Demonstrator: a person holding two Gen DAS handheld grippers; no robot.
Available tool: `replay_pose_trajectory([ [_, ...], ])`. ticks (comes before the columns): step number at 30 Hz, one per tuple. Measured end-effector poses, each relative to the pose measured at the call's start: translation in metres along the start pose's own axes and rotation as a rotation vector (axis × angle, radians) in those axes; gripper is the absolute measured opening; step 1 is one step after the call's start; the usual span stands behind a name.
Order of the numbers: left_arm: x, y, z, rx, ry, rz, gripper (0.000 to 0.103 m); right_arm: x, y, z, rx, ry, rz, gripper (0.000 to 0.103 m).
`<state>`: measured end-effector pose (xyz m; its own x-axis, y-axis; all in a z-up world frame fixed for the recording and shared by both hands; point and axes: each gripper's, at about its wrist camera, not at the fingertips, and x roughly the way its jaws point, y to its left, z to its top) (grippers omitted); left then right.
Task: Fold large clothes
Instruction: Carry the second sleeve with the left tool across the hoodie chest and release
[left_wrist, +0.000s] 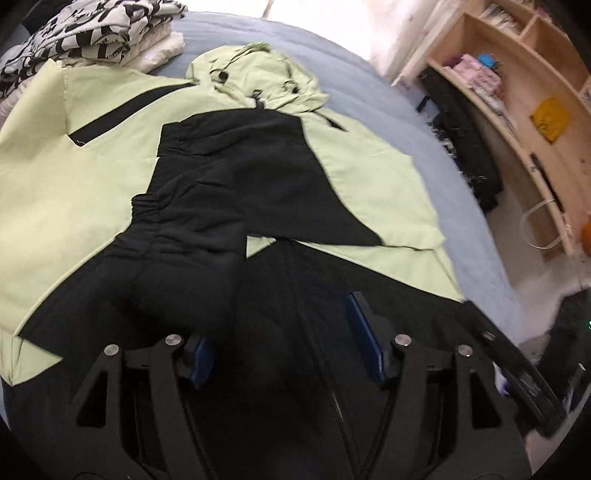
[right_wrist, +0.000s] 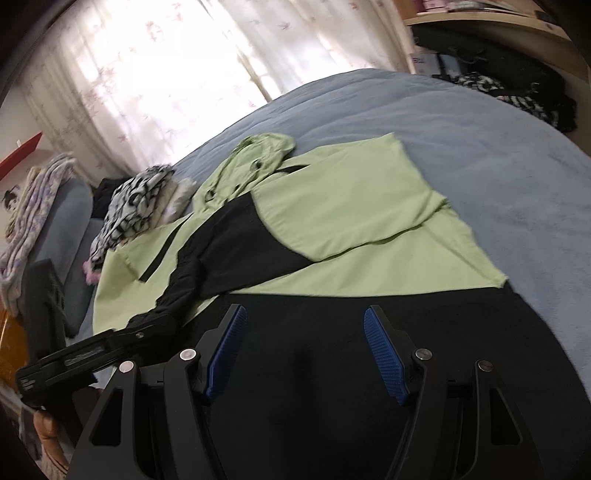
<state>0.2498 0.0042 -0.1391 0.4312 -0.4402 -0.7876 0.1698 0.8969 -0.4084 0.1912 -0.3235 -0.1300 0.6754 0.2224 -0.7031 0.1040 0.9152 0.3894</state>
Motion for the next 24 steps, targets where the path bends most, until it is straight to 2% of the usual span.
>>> replay_pose_trajectory([
  [3, -0.031, 0.008, -0.013, 0.023, -0.023, -0.014, 0.063, 0.0, 0.026, -0.011, -0.066, 0.022, 0.035, 0.067],
  [5, -0.059, 0.019, -0.022, 0.015, -0.034, -0.017, 0.063, 0.005, 0.051, -0.013, -0.122, 0.037, 0.05, 0.067],
  [8, -0.079, 0.036, -0.04, -0.013, -0.044, -0.014, 0.064, 0.015, 0.093, -0.014, -0.217, 0.061, 0.071, 0.067],
  [10, -0.092, 0.048, -0.051, -0.022, -0.065, 0.004, 0.064, 0.022, 0.121, -0.006, -0.276, 0.075, 0.084, 0.068],
  [16, -0.125, 0.083, -0.068, -0.036, -0.118, 0.061, 0.064, 0.049, 0.211, -0.024, -0.527, 0.127, 0.113, 0.068],
  [19, -0.136, 0.102, -0.071, -0.077, -0.134, 0.062, 0.064, 0.074, 0.245, -0.038, -0.628, 0.169, 0.094, 0.068],
  [22, -0.142, 0.117, -0.075, -0.1, -0.148, 0.069, 0.064, 0.108, 0.266, -0.05, -0.733, 0.177, -0.003, 0.067],
  [23, -0.144, 0.122, -0.077, -0.108, -0.15, 0.077, 0.064, 0.119, 0.272, -0.052, -0.763, 0.177, -0.04, 0.053],
  [24, -0.146, 0.129, -0.079, -0.123, -0.151, 0.082, 0.064, 0.129, 0.276, -0.051, -0.784, 0.189, -0.052, 0.035],
])
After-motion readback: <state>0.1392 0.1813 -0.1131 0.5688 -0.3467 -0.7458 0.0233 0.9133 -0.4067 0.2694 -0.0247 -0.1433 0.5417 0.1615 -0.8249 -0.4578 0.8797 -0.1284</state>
